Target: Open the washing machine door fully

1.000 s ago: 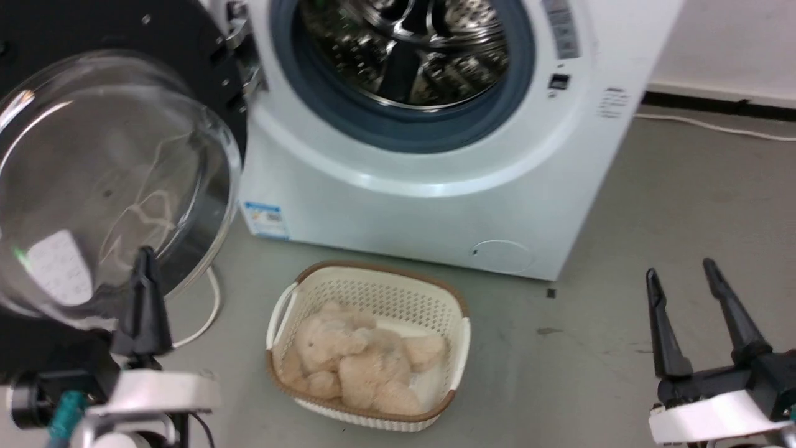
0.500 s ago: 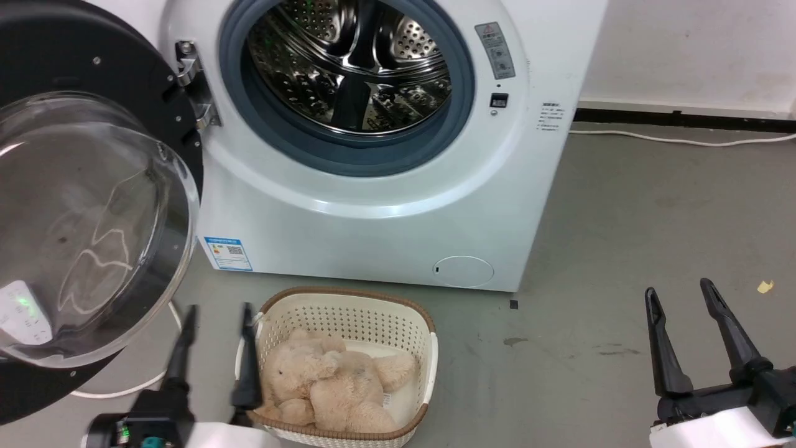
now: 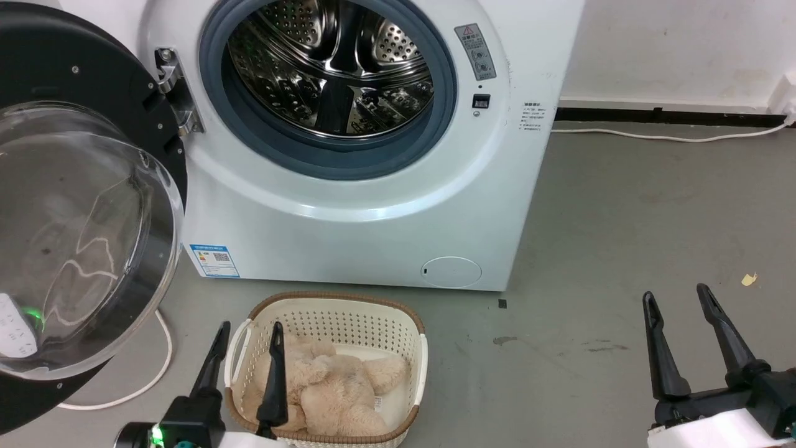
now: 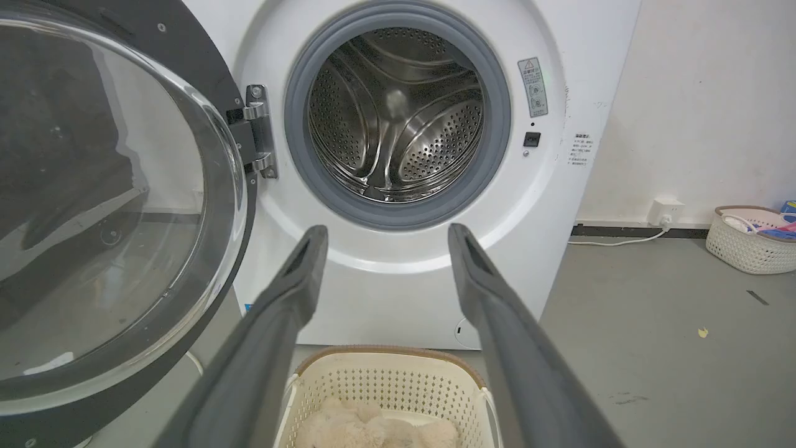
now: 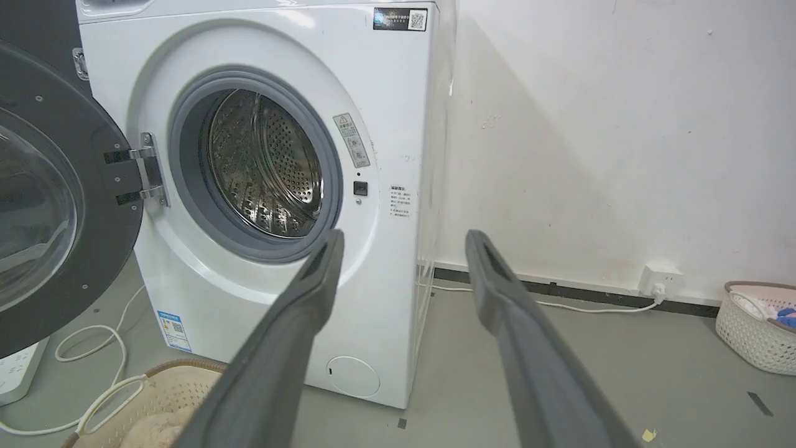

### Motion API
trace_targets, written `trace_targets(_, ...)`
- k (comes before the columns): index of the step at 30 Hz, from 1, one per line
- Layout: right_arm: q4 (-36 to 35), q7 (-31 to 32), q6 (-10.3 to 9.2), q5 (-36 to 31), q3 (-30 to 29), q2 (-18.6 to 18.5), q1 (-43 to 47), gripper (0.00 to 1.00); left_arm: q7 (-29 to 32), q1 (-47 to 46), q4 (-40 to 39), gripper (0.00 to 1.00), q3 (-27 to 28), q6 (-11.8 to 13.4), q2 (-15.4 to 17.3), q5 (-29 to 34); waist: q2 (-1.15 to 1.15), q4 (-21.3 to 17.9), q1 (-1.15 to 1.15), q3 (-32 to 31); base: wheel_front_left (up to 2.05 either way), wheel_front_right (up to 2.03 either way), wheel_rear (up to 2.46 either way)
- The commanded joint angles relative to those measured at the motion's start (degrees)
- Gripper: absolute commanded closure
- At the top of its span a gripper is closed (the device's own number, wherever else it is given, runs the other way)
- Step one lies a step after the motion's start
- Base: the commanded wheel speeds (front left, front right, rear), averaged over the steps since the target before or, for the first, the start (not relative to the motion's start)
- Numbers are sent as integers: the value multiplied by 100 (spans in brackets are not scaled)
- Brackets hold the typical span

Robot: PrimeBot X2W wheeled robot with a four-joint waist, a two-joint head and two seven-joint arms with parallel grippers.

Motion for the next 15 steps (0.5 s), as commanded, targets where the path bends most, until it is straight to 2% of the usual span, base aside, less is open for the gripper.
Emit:
trace_targets(1, 17, -24, 5, 59, 7, 16, 64, 0, -30, 82, 29, 0, -18, -23, -1, 28, 0, -4, 0, -1, 0, 0, 0)
trace_targets(15, 31, -24, 5, 53, 116, 16, 83, 0, -30, 28, 34, 0, 26, 105, -49, -40, 0, 9, 0, 28, 0, 0, 0)
